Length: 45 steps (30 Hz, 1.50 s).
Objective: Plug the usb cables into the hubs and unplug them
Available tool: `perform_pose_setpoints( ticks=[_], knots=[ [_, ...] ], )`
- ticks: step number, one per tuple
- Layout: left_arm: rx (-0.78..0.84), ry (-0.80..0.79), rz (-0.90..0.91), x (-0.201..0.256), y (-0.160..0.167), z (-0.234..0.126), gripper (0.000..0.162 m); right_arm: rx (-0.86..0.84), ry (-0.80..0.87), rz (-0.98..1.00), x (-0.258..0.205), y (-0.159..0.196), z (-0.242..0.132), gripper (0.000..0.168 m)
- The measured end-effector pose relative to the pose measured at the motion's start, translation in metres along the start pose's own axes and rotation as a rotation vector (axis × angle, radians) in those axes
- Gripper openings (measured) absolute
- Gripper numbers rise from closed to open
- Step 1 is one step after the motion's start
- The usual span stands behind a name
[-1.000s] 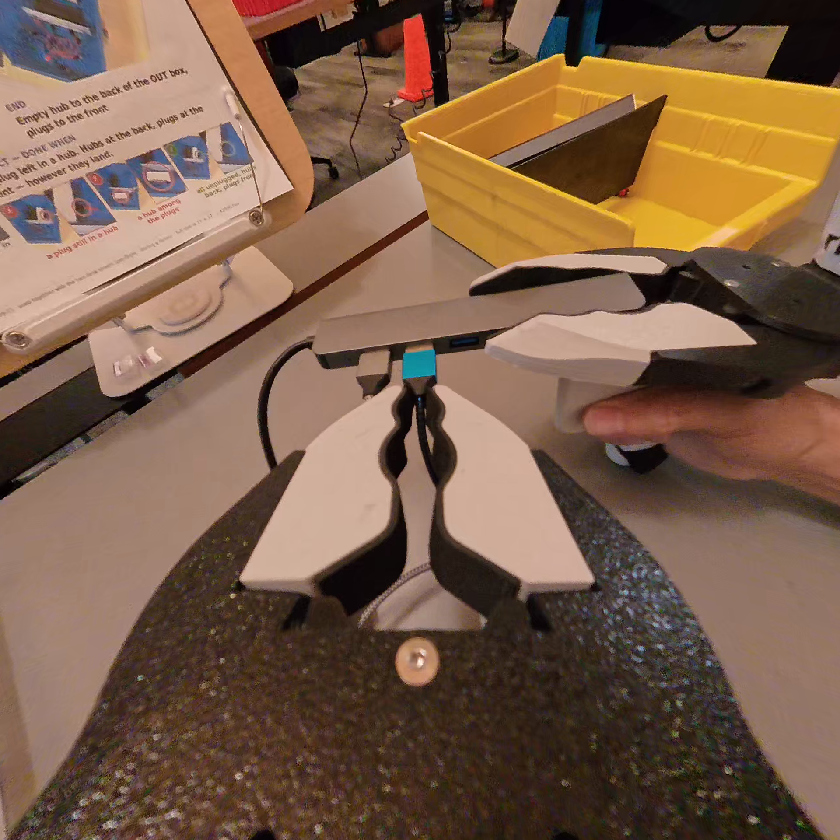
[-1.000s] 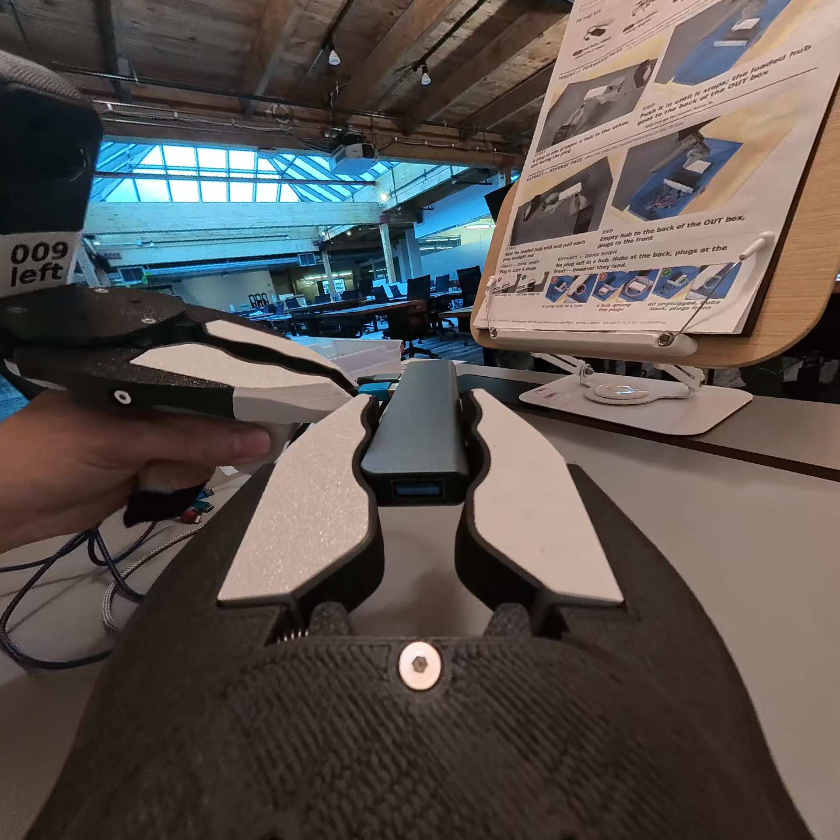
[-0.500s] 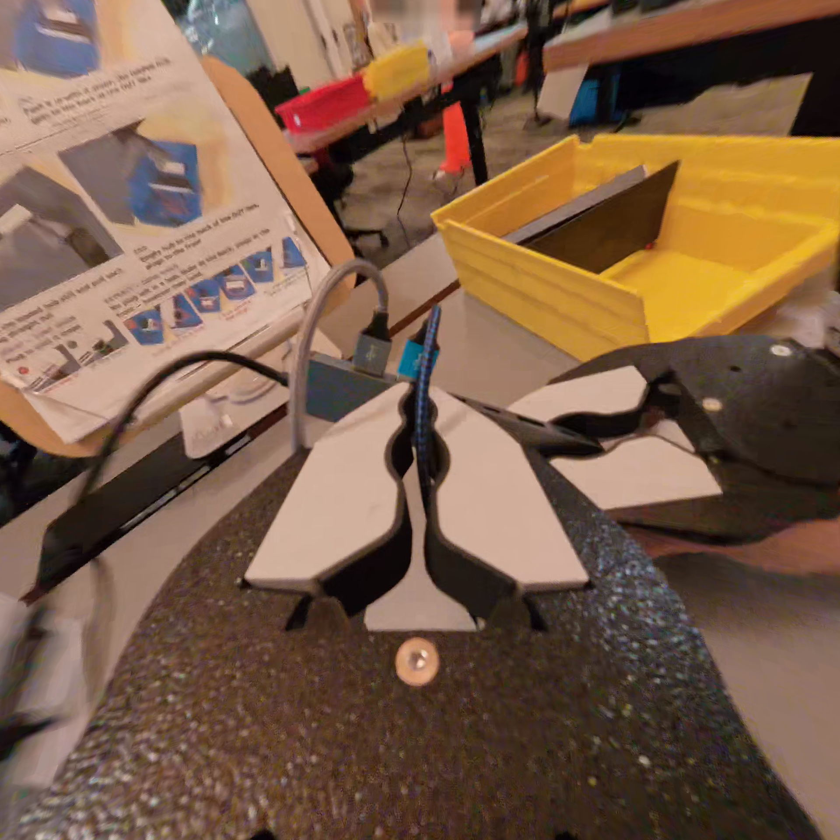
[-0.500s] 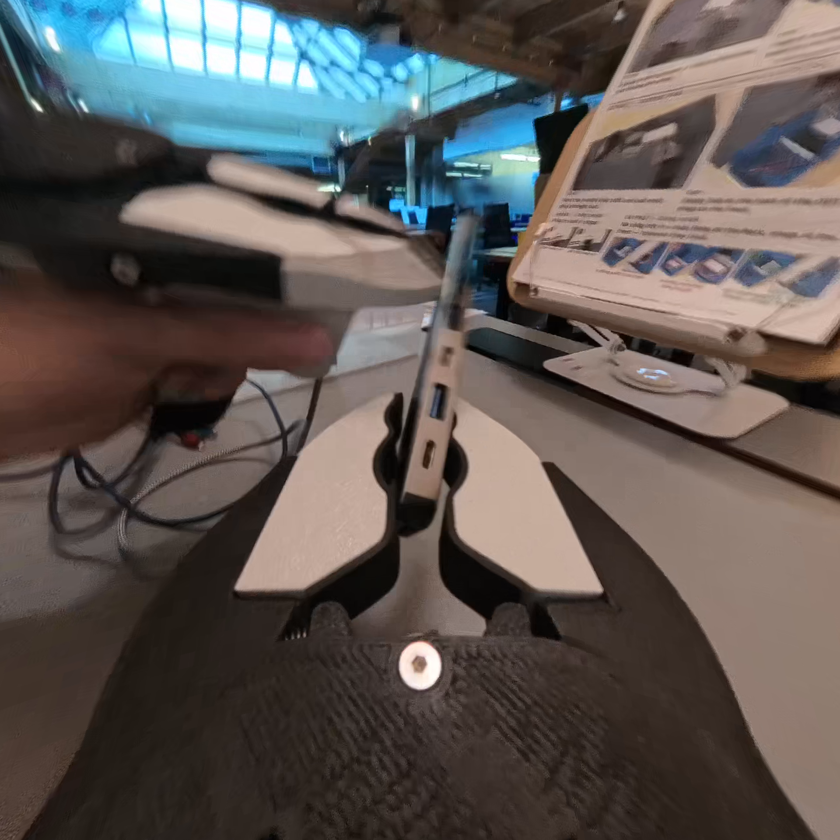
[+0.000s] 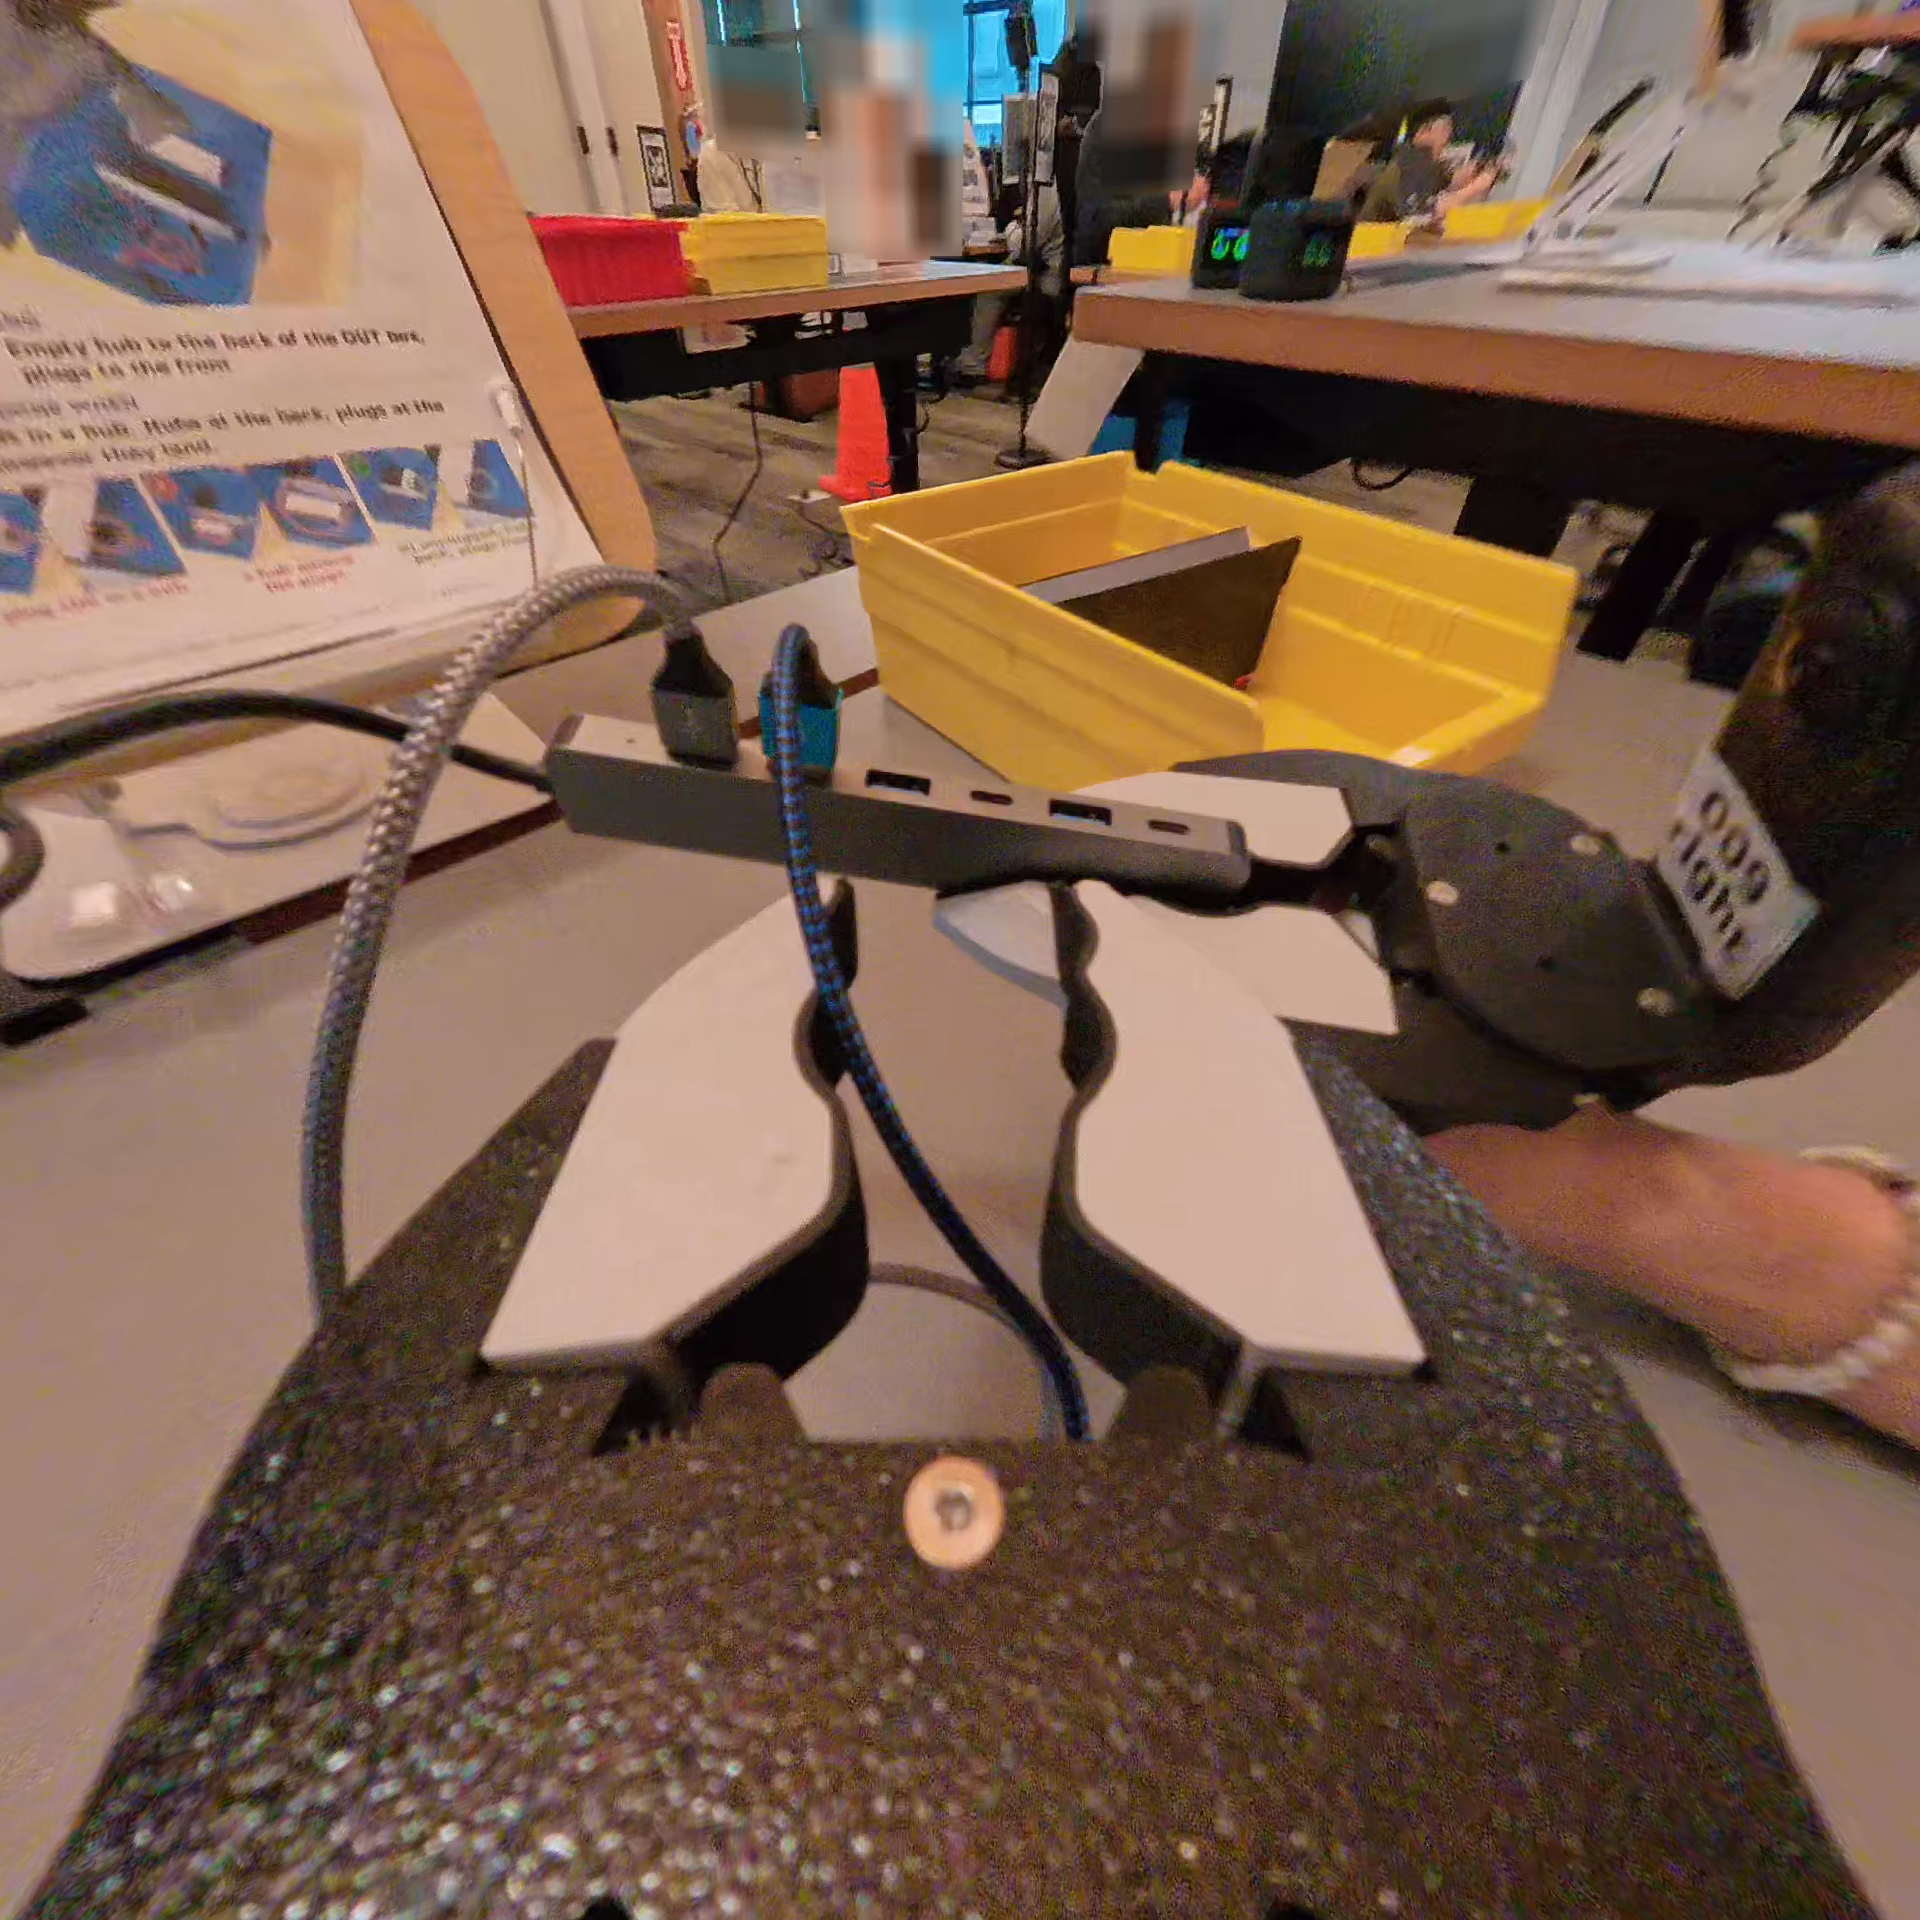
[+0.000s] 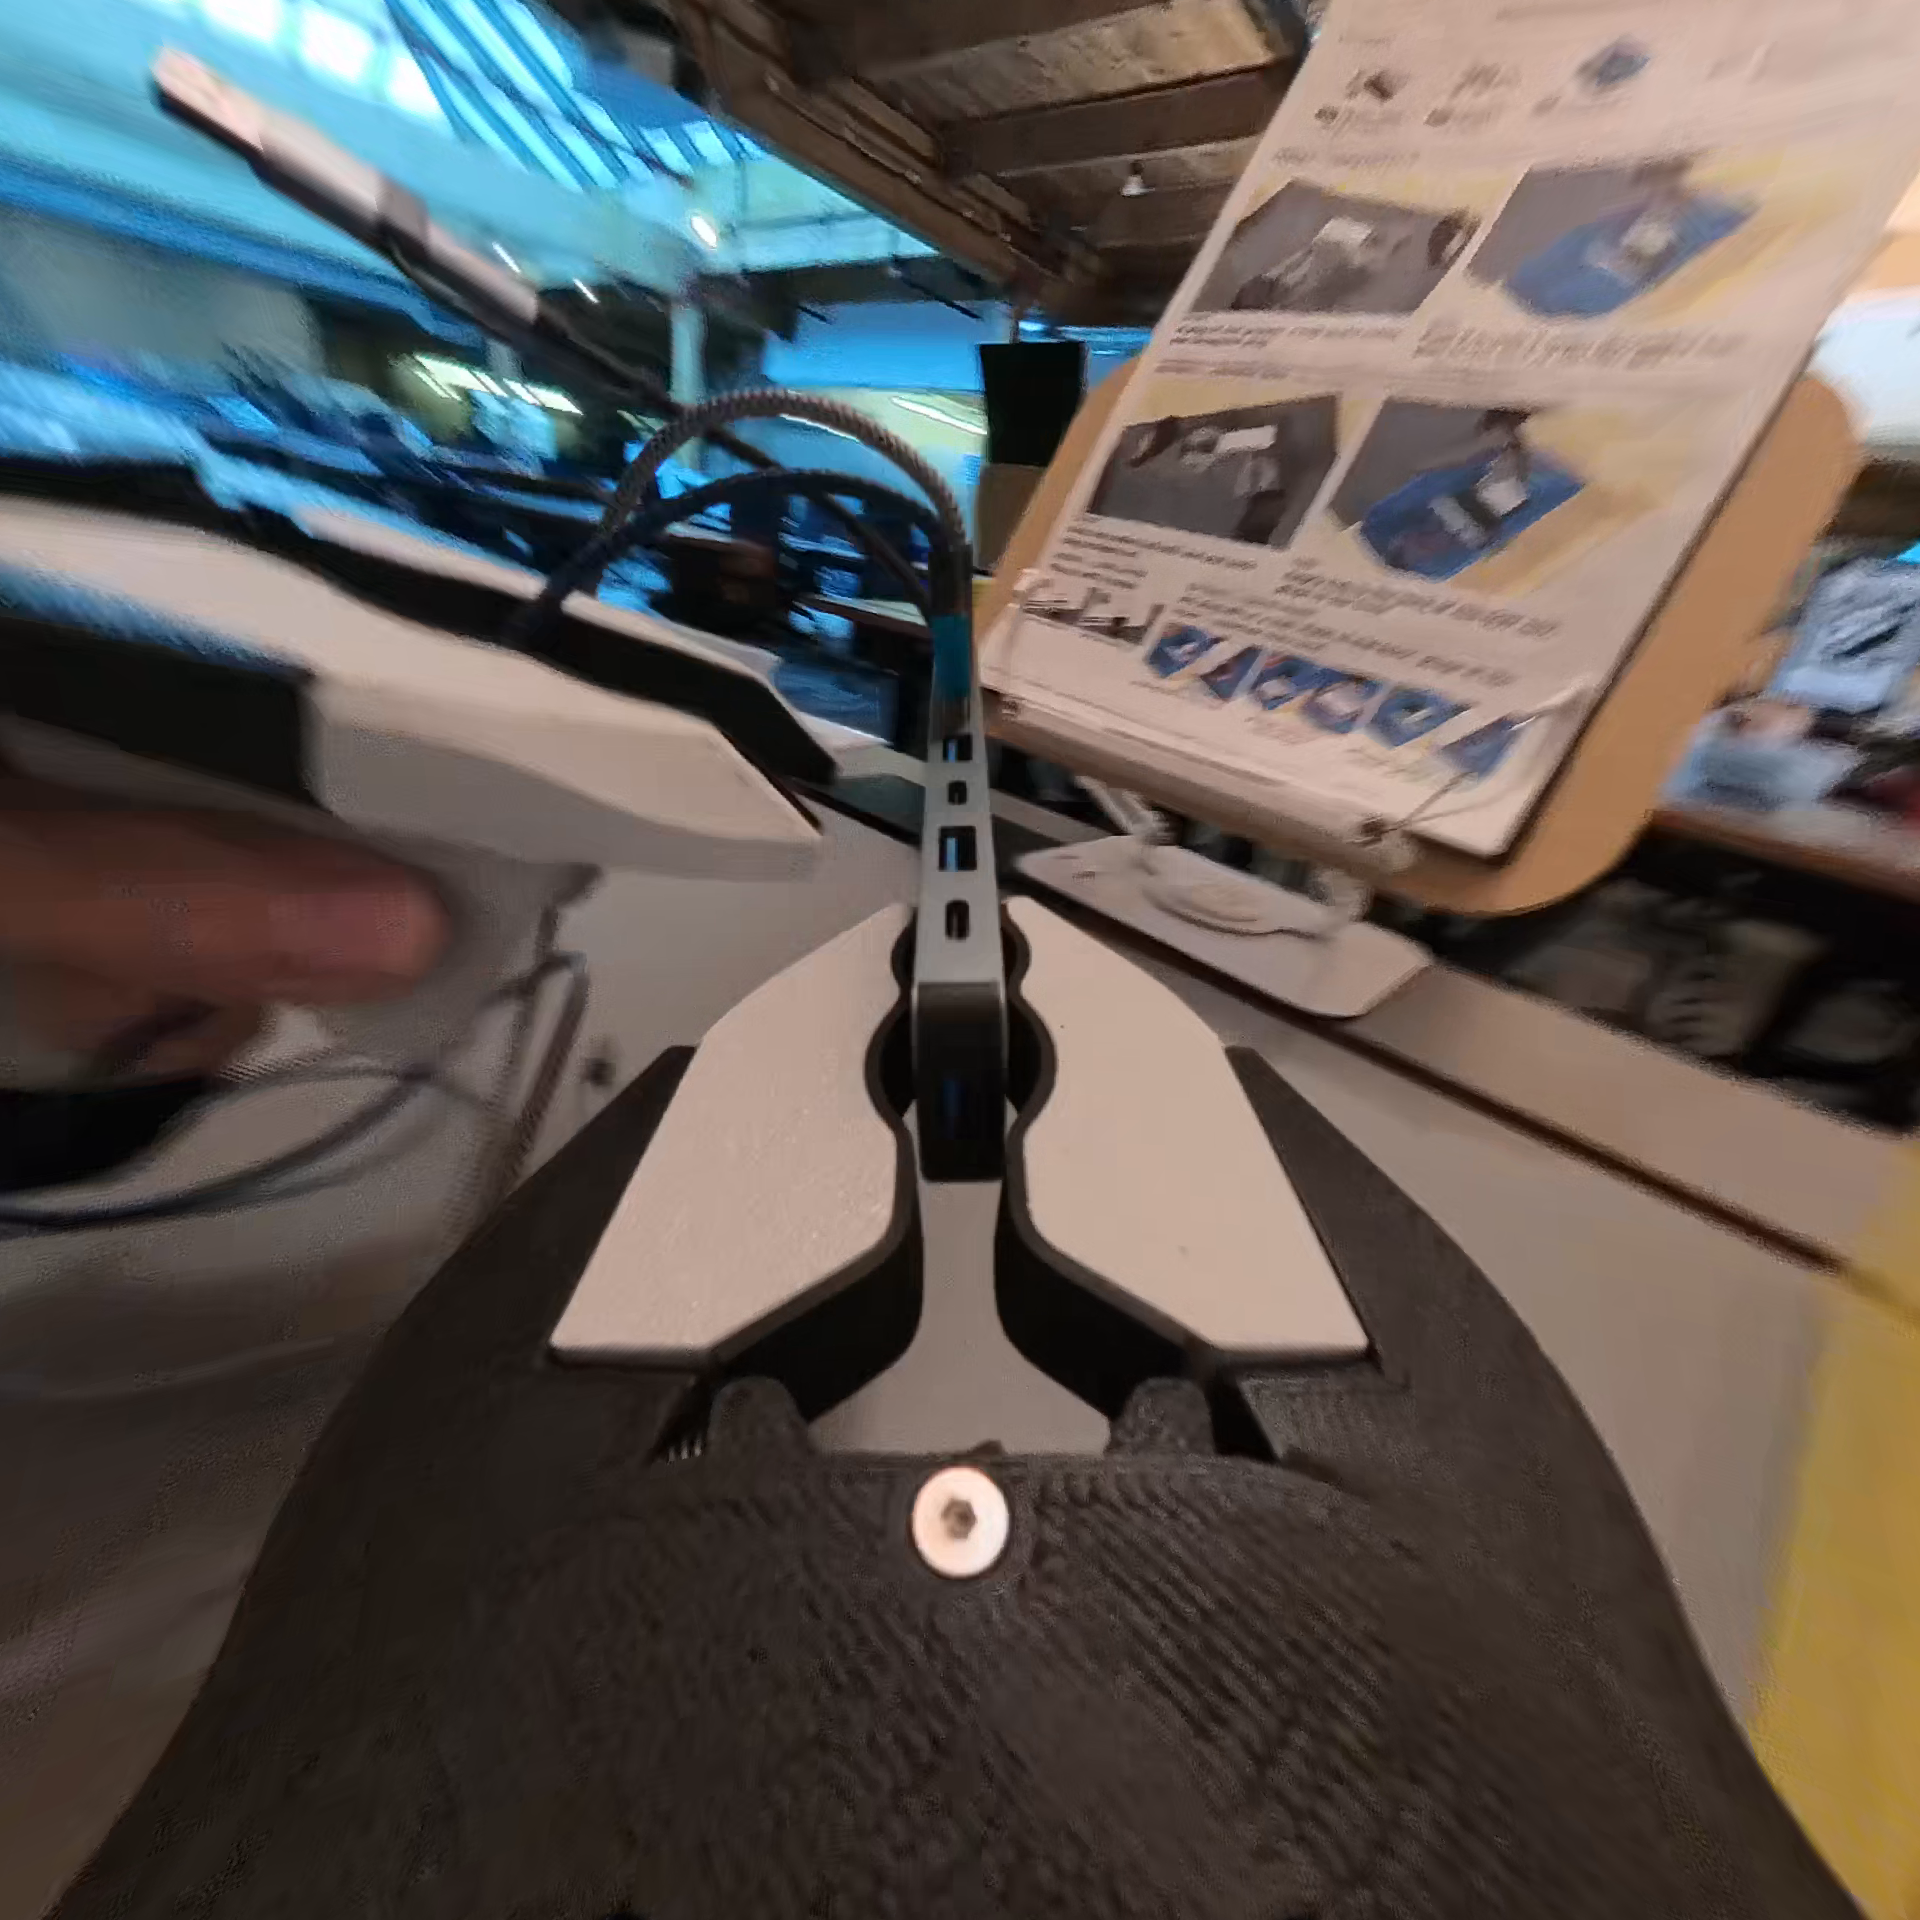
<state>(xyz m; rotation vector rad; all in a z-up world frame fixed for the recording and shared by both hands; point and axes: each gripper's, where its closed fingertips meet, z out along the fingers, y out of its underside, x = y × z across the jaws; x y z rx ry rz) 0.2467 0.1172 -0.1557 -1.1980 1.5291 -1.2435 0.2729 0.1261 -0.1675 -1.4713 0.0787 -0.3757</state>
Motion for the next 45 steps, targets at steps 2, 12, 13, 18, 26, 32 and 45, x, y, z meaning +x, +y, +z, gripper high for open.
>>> perform_pose_setpoints(
  ticks=[2, 12, 13, 18, 26, 32, 45],
  knots=[
    [0.03, 0.048, -0.153, 0.0, -0.002, -0.013, 0.048, 0.002, 0.081, -0.162, 0.005, -0.004, -0.003, 0.011],
    [0.083, 0.446, -0.974, -0.024, -0.011, -0.055, 0.047, 0.021, 0.262, -0.819, -0.006, -0.026, -0.006, 0.012],
    [0.069, 0.436, -0.964, -0.021, -0.01, -0.053, 0.045, 0.012, 0.268, -0.866, -0.008, -0.026, -0.005, 0.011],
    [-0.059, 0.216, -0.838, -0.017, 0.005, -0.037, 0.041, -0.013, 0.301, -0.97, -0.011, -0.026, -0.003, 0.011],
    [-0.065, -0.014, -0.489, -0.008, -0.029, -0.049, 0.034, -0.043, 0.333, -1.019, -0.003, -0.025, -0.004, 0.011],
    [-0.152, 0.026, -0.463, 0.011, -0.022, -0.036, 0.034, -0.023, 0.347, -1.054, -0.007, -0.03, -0.005, 0.011],
    [-0.095, 0.145, -0.671, -0.003, -0.006, -0.002, 0.017, -0.022, 0.244, -0.94, -0.012, -0.02, -0.002, 0.01]
  ],
)
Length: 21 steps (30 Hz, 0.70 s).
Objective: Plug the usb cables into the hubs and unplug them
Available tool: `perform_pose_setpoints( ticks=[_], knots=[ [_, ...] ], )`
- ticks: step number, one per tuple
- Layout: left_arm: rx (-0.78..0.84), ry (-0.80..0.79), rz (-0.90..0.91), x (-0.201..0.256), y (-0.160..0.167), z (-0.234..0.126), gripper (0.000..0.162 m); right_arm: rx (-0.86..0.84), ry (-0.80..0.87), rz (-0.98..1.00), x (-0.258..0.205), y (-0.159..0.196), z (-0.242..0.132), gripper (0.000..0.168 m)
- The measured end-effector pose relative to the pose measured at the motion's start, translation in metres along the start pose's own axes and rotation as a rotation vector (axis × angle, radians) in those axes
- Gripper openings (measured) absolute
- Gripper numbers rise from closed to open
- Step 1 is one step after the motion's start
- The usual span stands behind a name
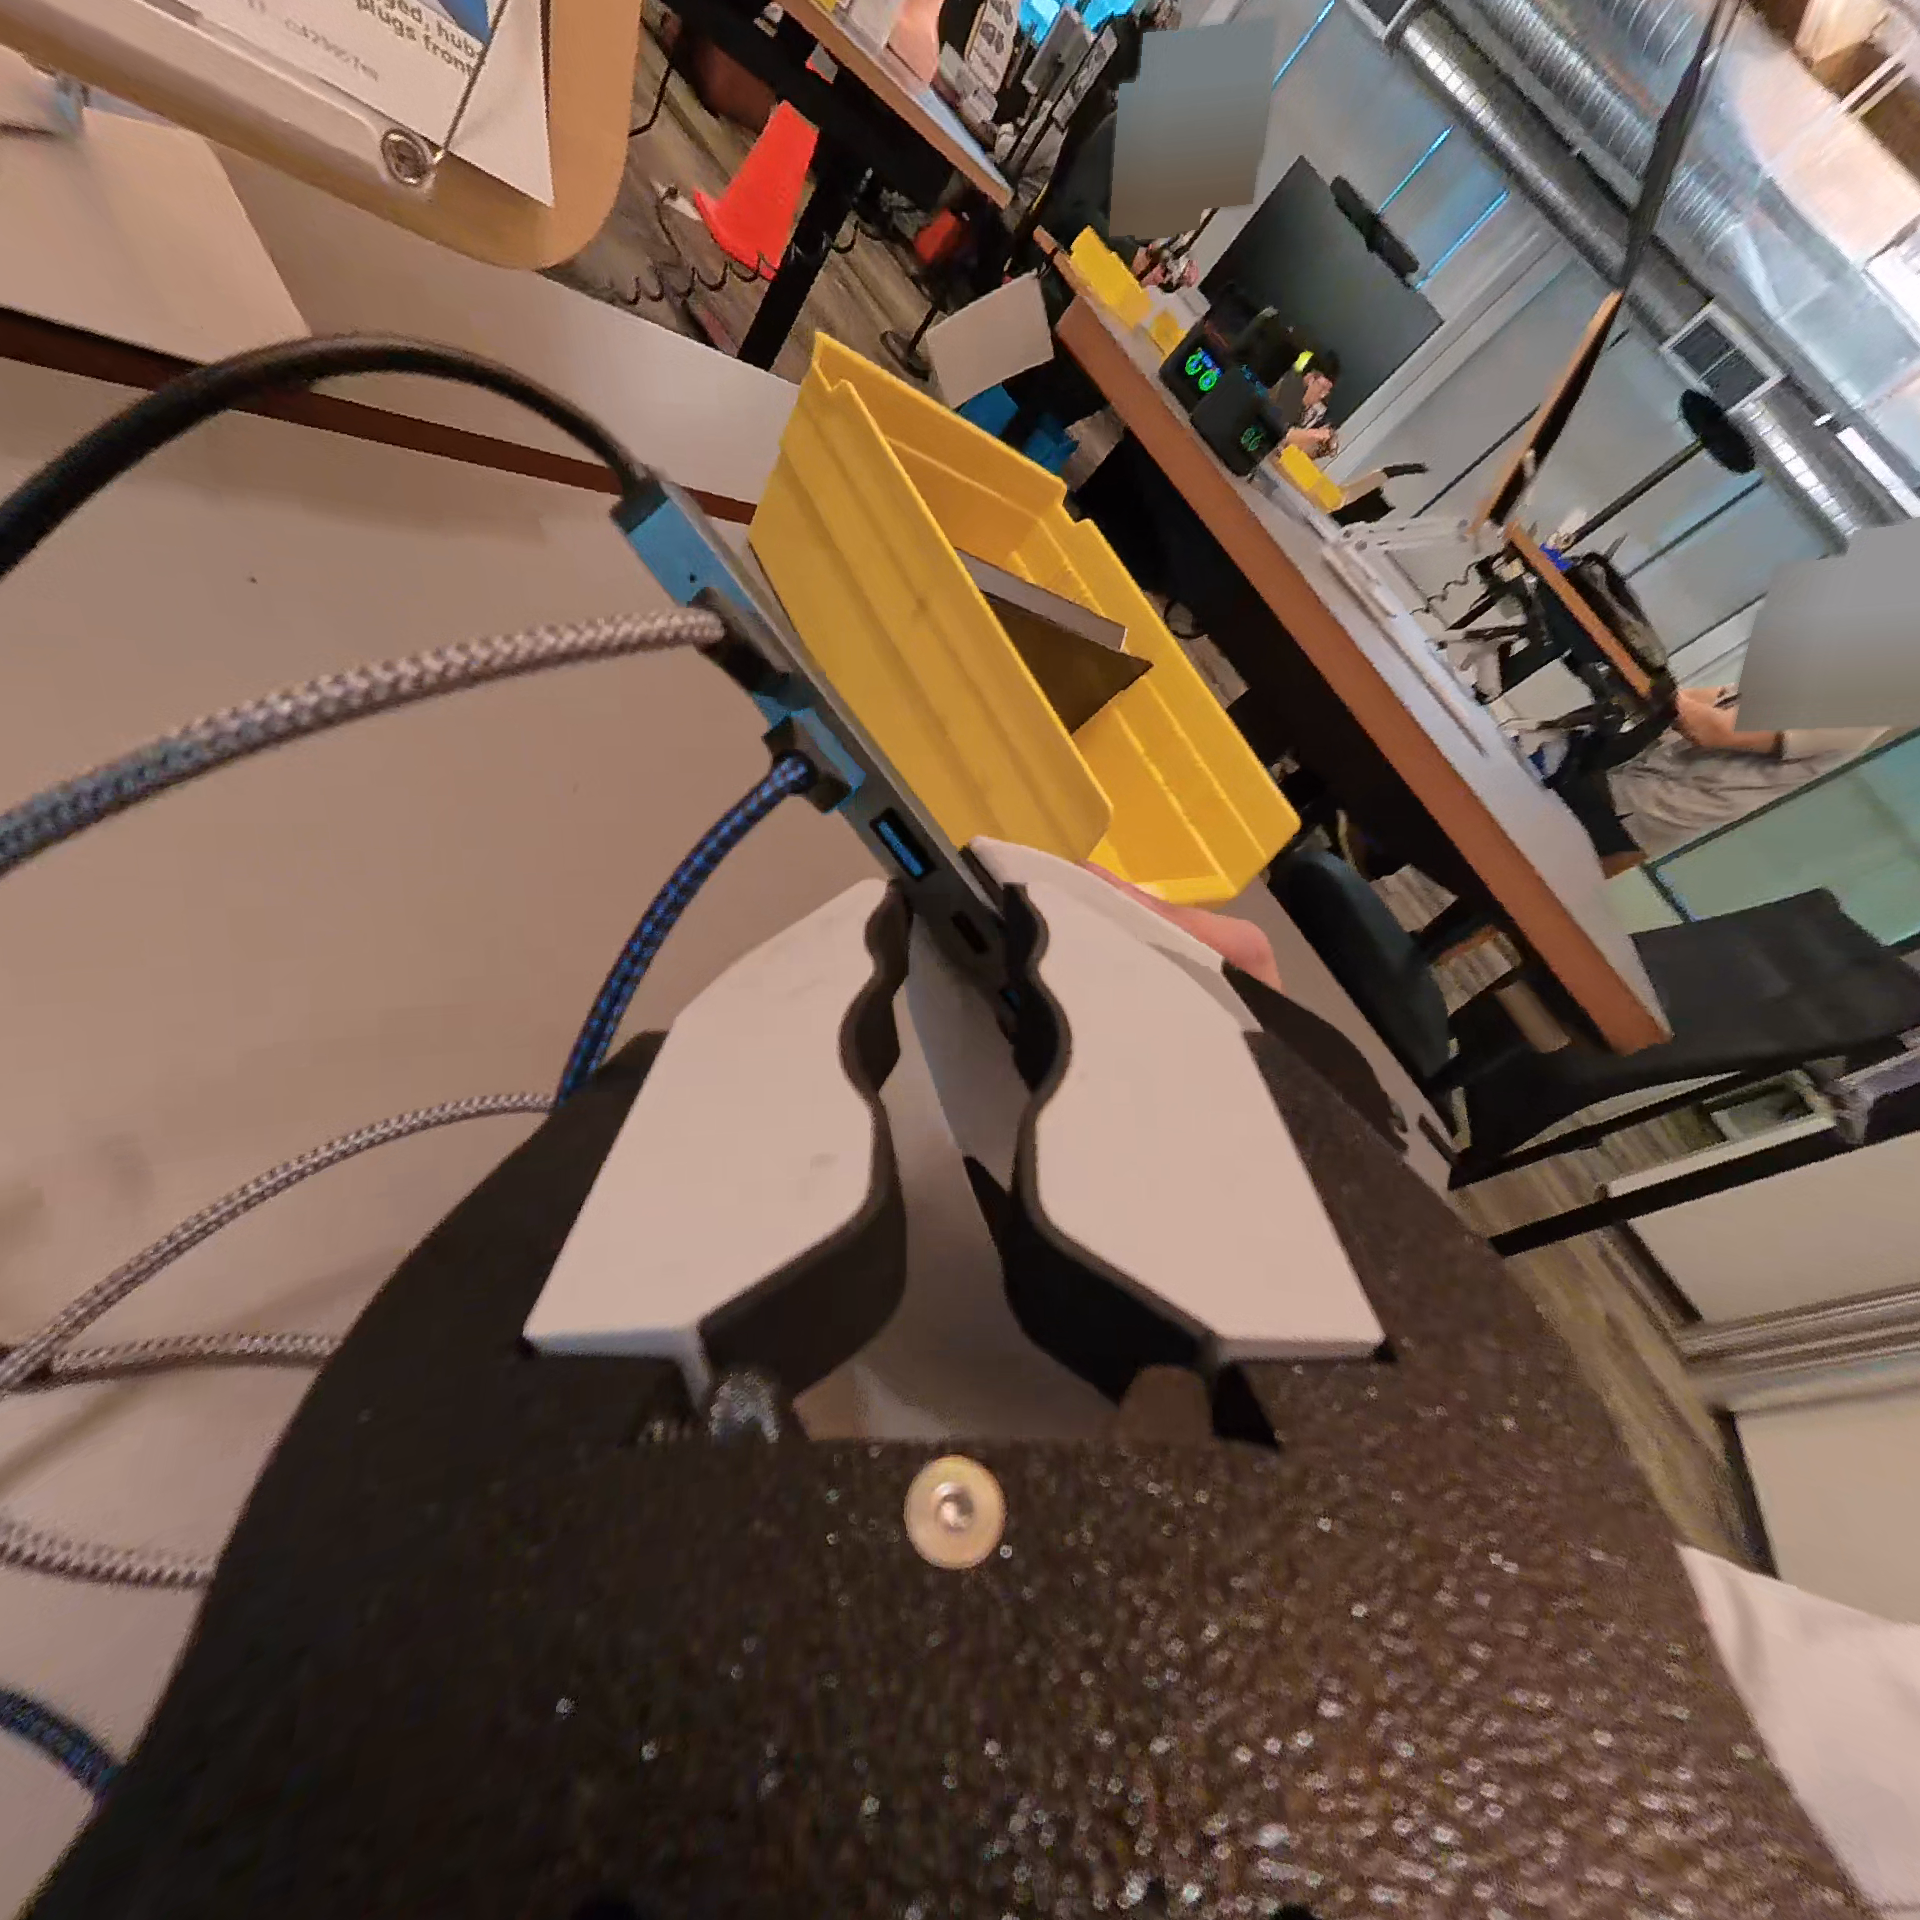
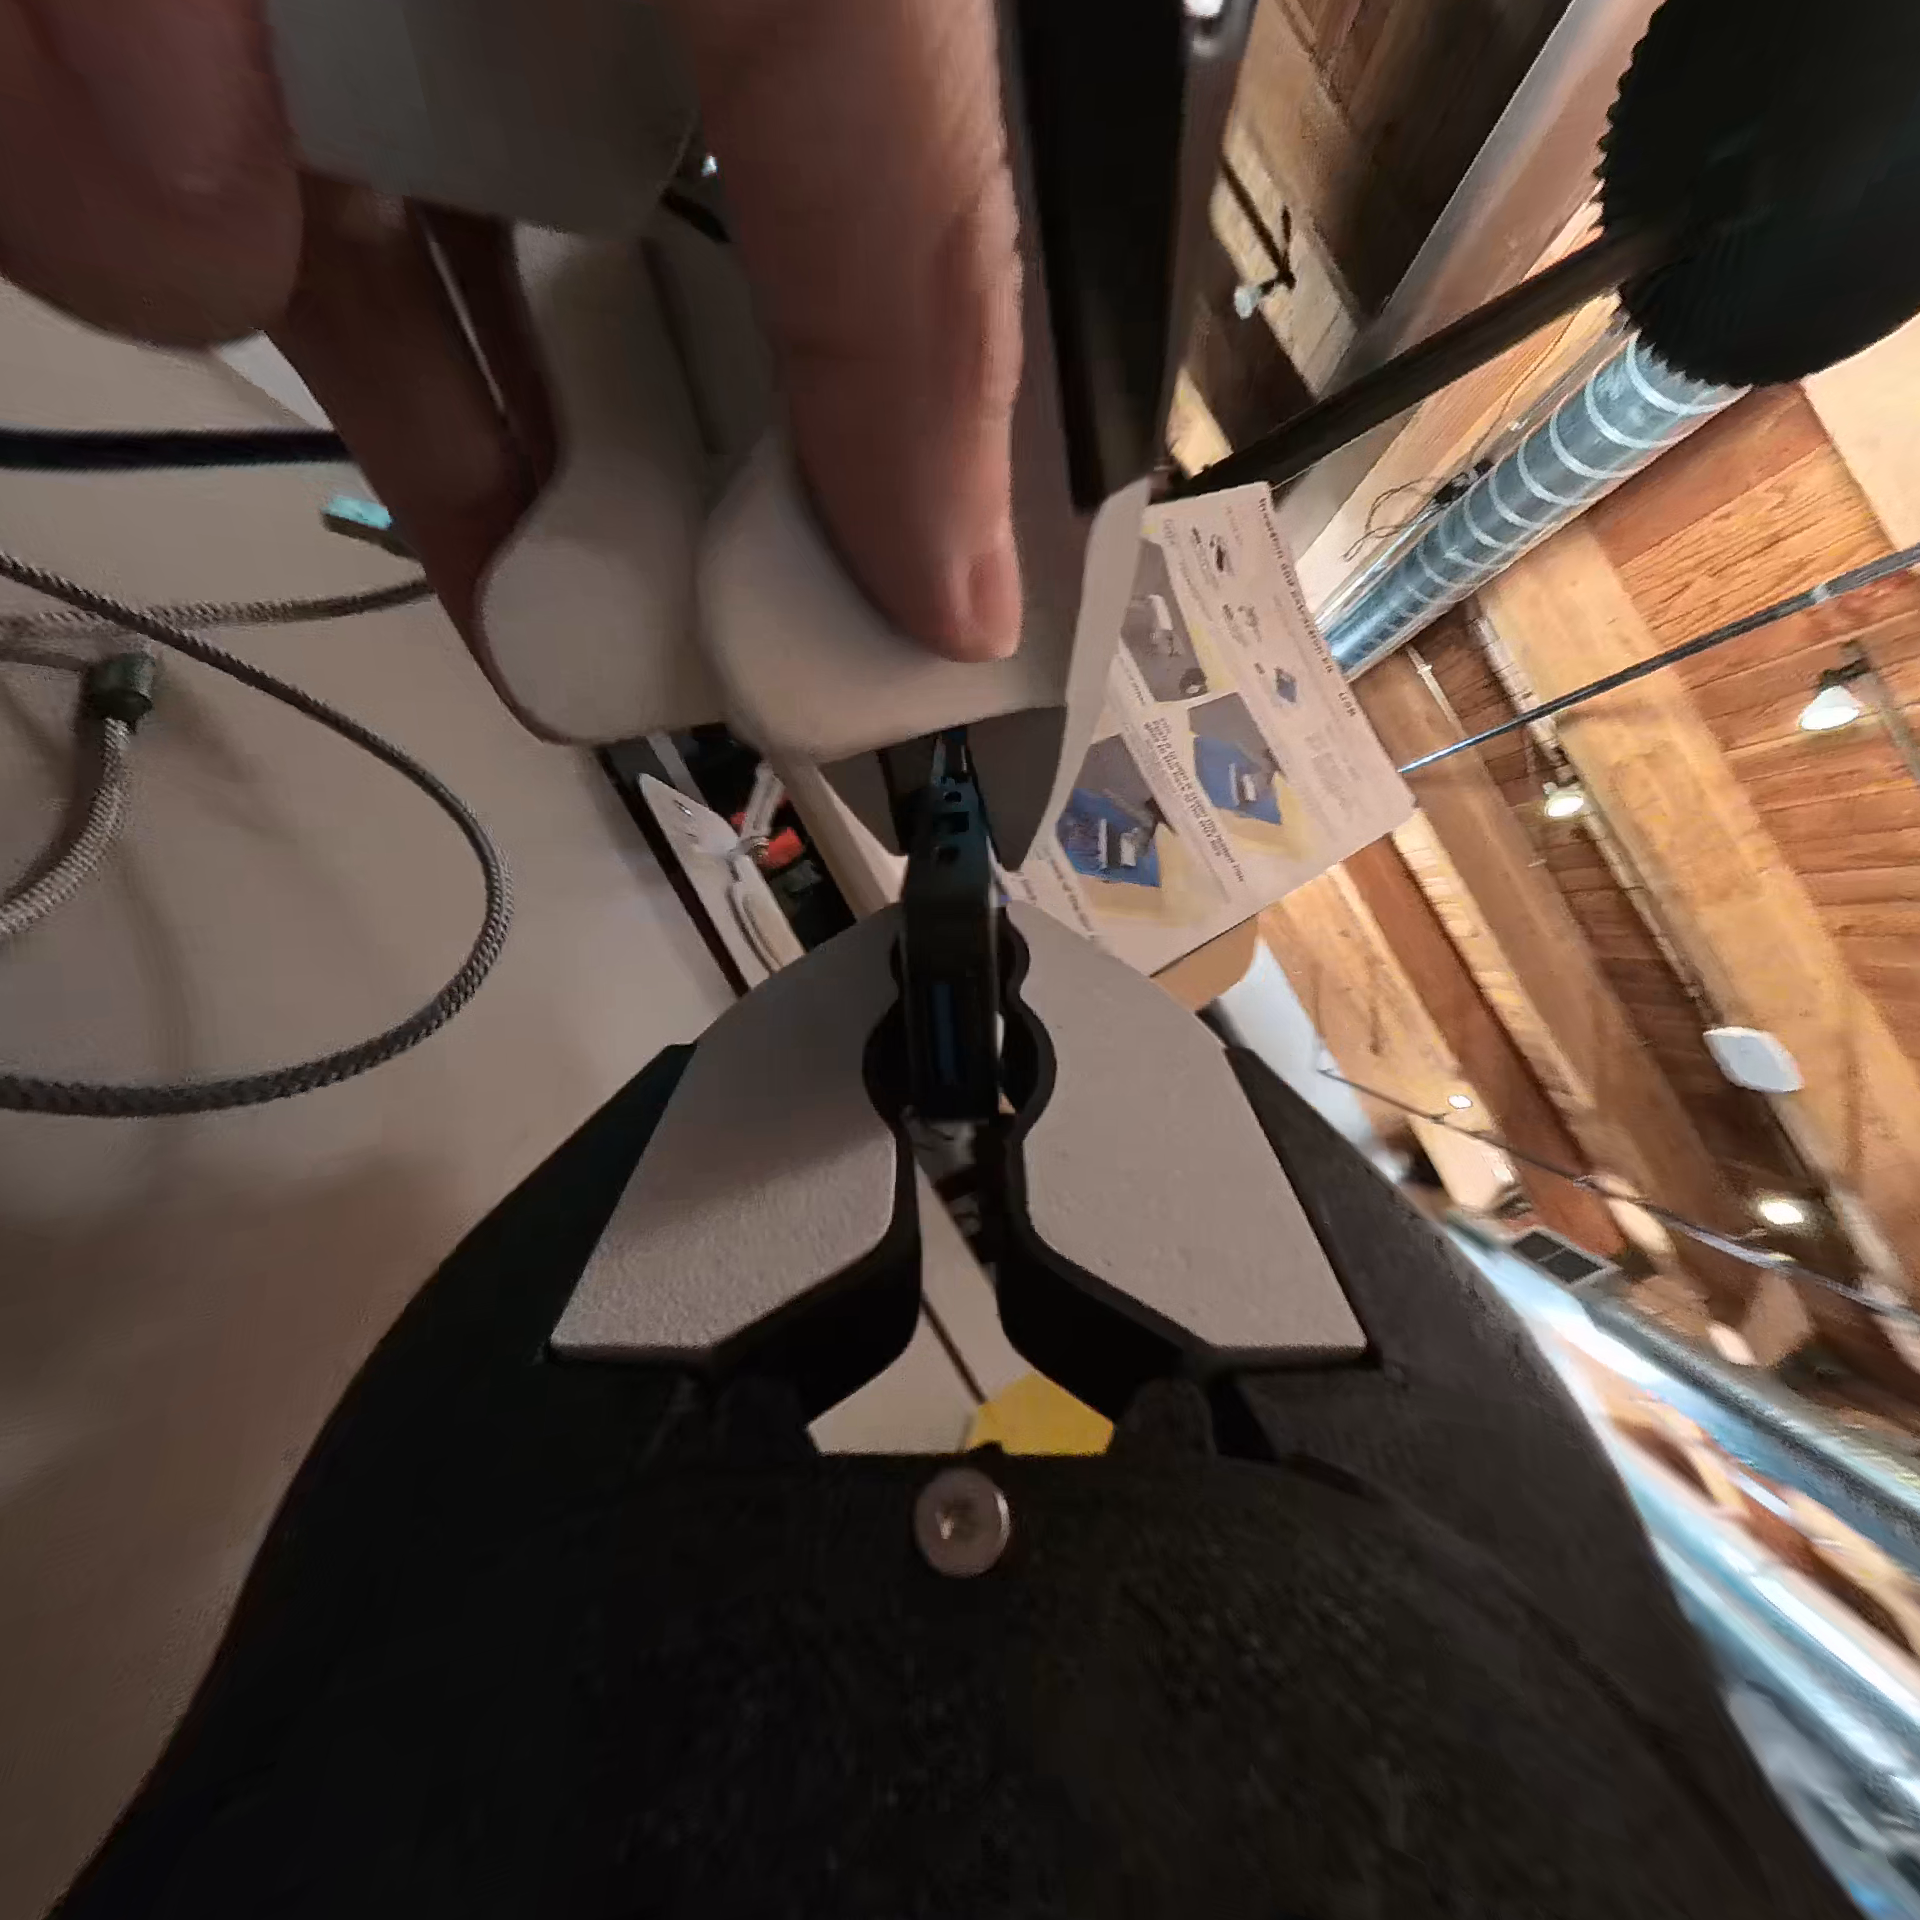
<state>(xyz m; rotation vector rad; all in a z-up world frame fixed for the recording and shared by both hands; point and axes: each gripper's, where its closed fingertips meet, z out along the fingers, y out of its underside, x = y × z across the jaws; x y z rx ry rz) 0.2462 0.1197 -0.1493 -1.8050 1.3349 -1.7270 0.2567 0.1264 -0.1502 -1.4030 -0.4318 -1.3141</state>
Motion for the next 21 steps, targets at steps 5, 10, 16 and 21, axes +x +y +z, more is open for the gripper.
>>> perform_pose_setpoints(
  ticks=[5, 10, 16, 21],
  knots=[
    [0.05, 0.084, -0.077, -0.01, 0.003, 0.003, 0.014, 0.068, -0.16, 0.26, -0.018, 0.001, 0.0, 0.033],
    [0.129, 0.111, -0.112, -0.022, -0.008, -0.006, 0.011, 0.193, -0.444, 0.776, -0.029, -0.013, -0.007, 0.055],
    [0.055, 0.145, -0.074, -0.021, 0.001, -0.011, 0.011, 0.257, -0.636, 1.617, 0.003, 0.002, -0.004, 0.05],
    [-0.066, 0.24, -0.012, -0.007, 0.029, -0.002, 0.011, 0.201, -0.73, 1.841, -0.011, 0.005, -0.003, 0.025]
  ],
)
